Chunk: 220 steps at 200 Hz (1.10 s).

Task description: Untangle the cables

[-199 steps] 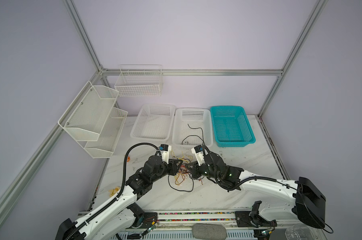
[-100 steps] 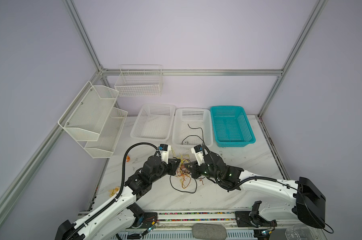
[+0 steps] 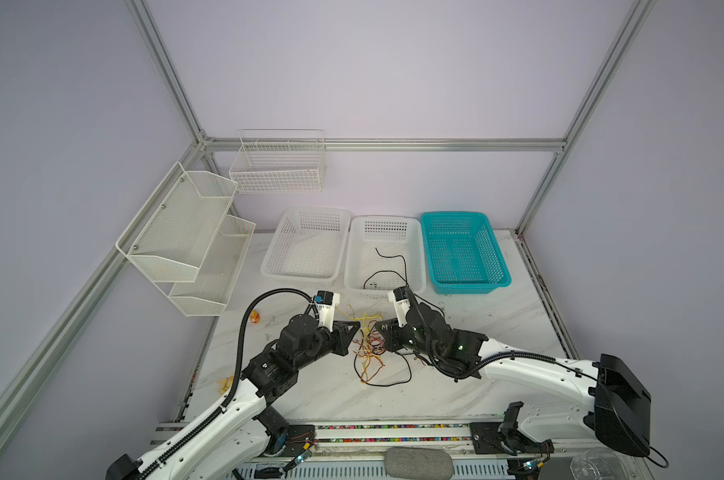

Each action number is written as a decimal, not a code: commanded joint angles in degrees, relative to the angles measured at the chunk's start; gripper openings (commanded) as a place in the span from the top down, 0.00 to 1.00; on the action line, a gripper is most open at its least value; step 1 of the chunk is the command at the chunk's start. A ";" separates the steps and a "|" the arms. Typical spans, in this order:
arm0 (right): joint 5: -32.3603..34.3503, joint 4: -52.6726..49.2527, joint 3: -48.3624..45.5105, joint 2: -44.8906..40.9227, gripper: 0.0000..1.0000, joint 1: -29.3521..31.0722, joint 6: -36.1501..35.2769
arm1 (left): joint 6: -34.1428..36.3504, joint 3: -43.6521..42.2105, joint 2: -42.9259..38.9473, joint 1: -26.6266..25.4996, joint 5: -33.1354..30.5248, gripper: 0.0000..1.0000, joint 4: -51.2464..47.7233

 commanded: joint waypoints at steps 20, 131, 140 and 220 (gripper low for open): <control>0.75 -2.03 -0.31 1.65 1.00 -6.72 3.54 | 0.17 1.15 -6.74 -0.11 2.80 1.00 -6.17; -1.06 -11.34 -2.65 -5.81 1.00 -27.28 1.81 | 1.76 5.67 -12.93 0.41 -2.02 1.00 -20.41; -1.29 -12.21 -2.38 -6.76 1.00 -28.93 1.44 | 1.74 5.91 -12.99 0.45 -2.58 1.00 -20.96; -11.65 -18.32 -0.72 -6.51 1.00 -25.86 -7.80 | -0.15 8.99 -11.13 2.74 -4.62 1.00 -22.74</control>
